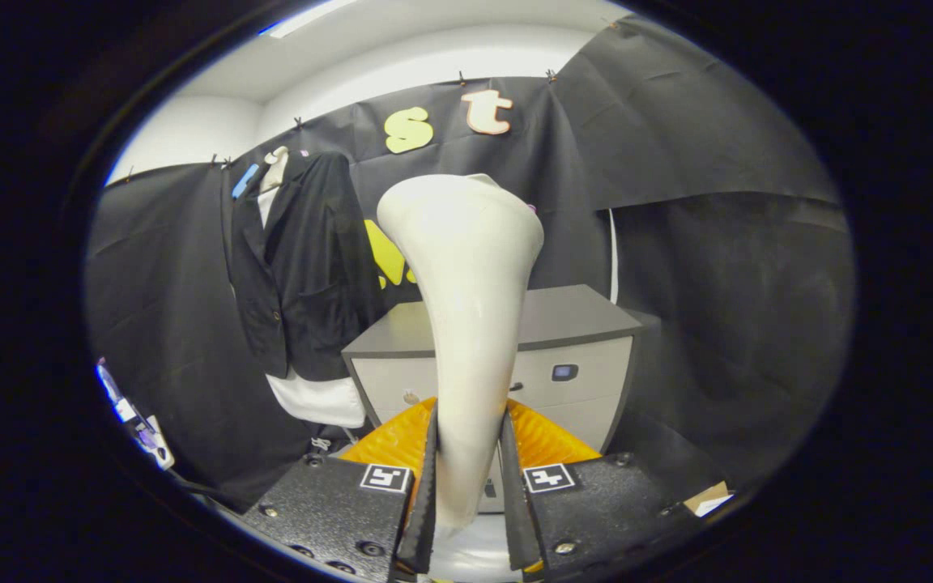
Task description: Iron the clothes twice with a garment steamer, once on the left side and once on the right side.
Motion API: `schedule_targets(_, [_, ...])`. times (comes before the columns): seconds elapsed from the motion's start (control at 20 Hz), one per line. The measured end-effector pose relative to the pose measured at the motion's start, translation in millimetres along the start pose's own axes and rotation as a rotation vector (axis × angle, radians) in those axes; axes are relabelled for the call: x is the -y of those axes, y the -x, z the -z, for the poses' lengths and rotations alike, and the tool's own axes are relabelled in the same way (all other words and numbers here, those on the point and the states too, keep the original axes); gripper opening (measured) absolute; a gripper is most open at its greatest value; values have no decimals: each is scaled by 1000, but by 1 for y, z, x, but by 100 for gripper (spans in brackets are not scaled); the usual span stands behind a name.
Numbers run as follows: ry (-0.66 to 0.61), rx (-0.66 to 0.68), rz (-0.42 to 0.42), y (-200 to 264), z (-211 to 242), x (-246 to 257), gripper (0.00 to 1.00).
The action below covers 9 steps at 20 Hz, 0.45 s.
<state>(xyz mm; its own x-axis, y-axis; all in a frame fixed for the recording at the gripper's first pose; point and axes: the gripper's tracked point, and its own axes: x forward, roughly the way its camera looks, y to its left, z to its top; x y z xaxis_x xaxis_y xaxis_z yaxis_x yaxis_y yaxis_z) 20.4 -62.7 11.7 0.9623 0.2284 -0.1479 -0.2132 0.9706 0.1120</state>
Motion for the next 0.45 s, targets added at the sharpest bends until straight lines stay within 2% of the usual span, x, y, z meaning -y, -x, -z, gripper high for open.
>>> schedule_targets(0.45, [-27, 11, 14, 14, 0, 20, 38])
